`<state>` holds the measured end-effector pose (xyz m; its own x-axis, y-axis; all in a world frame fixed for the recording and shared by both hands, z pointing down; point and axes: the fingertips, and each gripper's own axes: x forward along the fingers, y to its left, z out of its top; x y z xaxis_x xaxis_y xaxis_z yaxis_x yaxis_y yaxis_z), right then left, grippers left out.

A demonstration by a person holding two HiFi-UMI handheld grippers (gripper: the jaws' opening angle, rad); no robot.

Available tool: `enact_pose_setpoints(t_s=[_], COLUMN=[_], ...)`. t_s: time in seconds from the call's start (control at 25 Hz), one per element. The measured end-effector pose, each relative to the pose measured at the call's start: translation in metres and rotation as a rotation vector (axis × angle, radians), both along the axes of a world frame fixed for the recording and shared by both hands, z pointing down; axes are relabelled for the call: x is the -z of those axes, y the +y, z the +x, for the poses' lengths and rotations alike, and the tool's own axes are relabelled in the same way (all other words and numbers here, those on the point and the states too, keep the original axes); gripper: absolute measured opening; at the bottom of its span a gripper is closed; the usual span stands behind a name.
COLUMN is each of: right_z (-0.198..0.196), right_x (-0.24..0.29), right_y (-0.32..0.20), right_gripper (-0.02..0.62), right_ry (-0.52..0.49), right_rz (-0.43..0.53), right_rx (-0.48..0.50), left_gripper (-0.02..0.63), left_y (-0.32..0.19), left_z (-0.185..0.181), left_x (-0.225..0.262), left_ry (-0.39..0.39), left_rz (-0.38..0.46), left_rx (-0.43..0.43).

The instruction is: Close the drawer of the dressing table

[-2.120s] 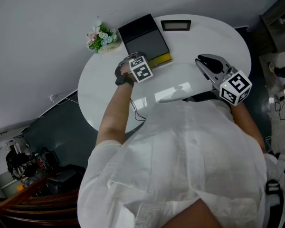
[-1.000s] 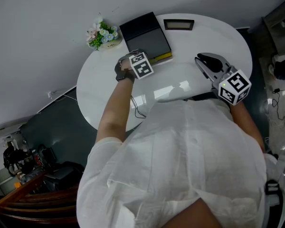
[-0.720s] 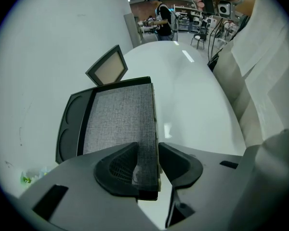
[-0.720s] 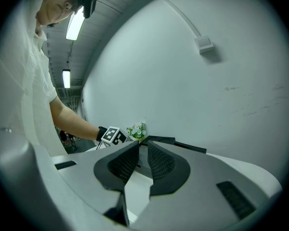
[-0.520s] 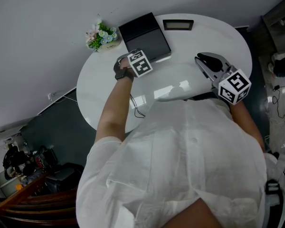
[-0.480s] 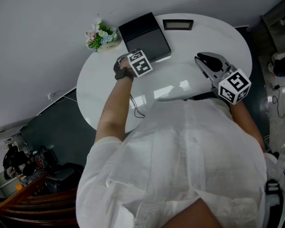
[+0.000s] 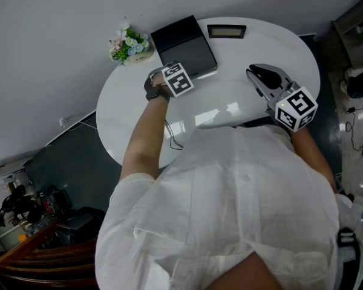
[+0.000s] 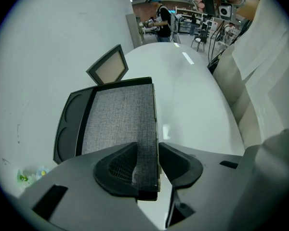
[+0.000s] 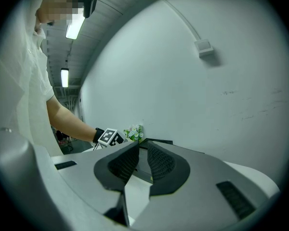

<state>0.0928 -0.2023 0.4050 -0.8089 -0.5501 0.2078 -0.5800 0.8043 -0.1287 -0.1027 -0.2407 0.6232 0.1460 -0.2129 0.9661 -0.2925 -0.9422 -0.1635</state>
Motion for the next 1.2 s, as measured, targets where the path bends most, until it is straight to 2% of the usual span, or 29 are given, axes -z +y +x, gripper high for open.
enact_pose_setpoints(t_s=[0.2,0.48,0.84,0.96,1.08,1.2], right_z=[-0.008,-0.039,-0.065,-0.069,-0.066,-0.062], right_x=[0.004,-0.004,-0.001,0.005,0.008,0.001], right_y=[-0.005,-0.007,-0.019,-0.035,-0.048,-0.05], right_gripper=[0.043,0.043,0.043,0.043,0.043,0.043], right_ry=[0.015,0.035,0.003,-0.016,-0.058,-0.038], right_rz=[0.034,0.046,-0.019,-0.022,-0.017,0.007], right_rx=[0.008,0.077,0.168,0.145,0.069,0.028], left_gripper=[0.15,0.152,0.161,0.161,0.161,0.16], left_y=[-0.001,-0.004,-0.003,-0.004,-0.006,-0.008], left_z=[0.002,0.001,0.002,0.002,0.002,0.0], left_x=[0.0,-0.002,0.001,0.002,0.008,0.021], left_ry=[0.003,0.017,0.088,0.099,0.119,0.165], left_rz=[0.002,-0.007,0.011,0.025,0.05,0.097], left_rx=[0.006,0.024,0.106,0.113,0.126,0.165])
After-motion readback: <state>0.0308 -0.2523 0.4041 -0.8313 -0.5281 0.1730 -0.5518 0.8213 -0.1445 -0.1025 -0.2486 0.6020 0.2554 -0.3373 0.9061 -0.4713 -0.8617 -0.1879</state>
